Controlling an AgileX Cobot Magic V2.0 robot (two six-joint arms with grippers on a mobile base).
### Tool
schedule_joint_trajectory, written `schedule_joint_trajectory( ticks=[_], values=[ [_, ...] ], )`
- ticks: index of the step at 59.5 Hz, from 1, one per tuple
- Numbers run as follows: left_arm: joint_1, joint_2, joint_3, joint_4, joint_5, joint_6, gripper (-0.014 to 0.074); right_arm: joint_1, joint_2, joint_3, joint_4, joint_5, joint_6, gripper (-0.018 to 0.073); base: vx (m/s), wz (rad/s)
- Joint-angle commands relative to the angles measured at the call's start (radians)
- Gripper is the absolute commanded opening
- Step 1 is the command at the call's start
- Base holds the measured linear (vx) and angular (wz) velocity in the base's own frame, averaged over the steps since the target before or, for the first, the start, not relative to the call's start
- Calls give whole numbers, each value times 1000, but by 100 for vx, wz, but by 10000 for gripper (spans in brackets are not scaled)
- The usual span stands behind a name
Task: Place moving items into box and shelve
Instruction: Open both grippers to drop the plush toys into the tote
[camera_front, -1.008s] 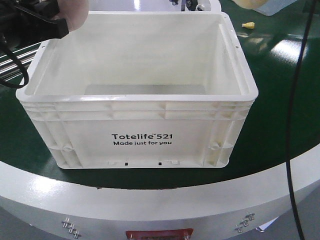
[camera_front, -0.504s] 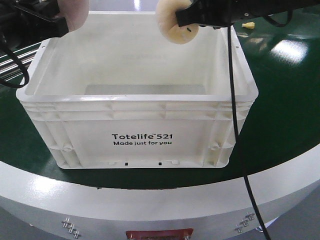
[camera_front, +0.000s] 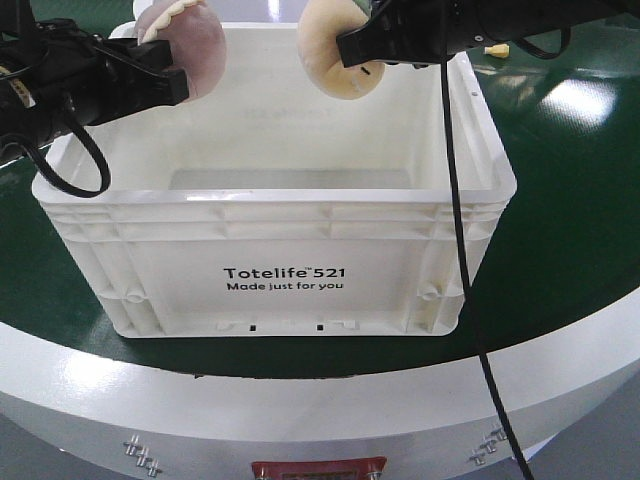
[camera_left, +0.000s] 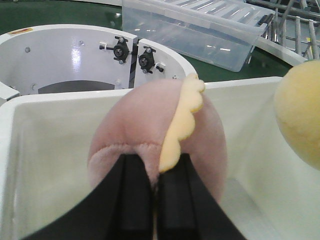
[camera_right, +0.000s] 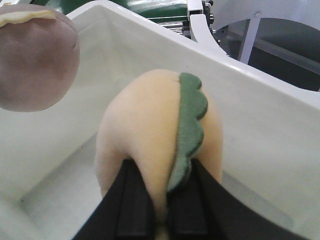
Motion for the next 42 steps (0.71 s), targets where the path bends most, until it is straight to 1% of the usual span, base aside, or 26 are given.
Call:
schedule_joint_trajectory(
  ticks=[1,6,10,20,26,28,31,37,42],
  values=[
    [-5,-21,-27,-5,-73,7,13,-2,-41,-35,19,-48,3,17,0,0],
    [-5,-20,-27,-5,-47,35,78,-2,-41,-35,19,-36,3,84,0,0],
    [-5,-20,-27,-5,-27,55,161,-2,-41,-35,19,-29,4,177,0,0],
    [-5,-20,-27,-6,-20,74,408,-2,-41,-35,20,-36,24,489,0,0],
    [-5,-20,-27,-6,-20,73,510,-2,-41,-35,5,-44,53,654,0,0],
    [-5,-20,-27,-6,-20,73,529,-2,-41,-35,5,-44,56,690,0,0],
    [-5,-20,-27,-6,-20,73,545,-2,-41,-35,5,-44,56,724,0,0],
    [-4,-21,-27,-6,-27,73,542,-5,-41,-35,-1,-48,56,718,0,0],
    [-4,-23,-28,-5,-27,74,538,-25,-42,-35,-15,-55,62,701,0,0]
  ],
)
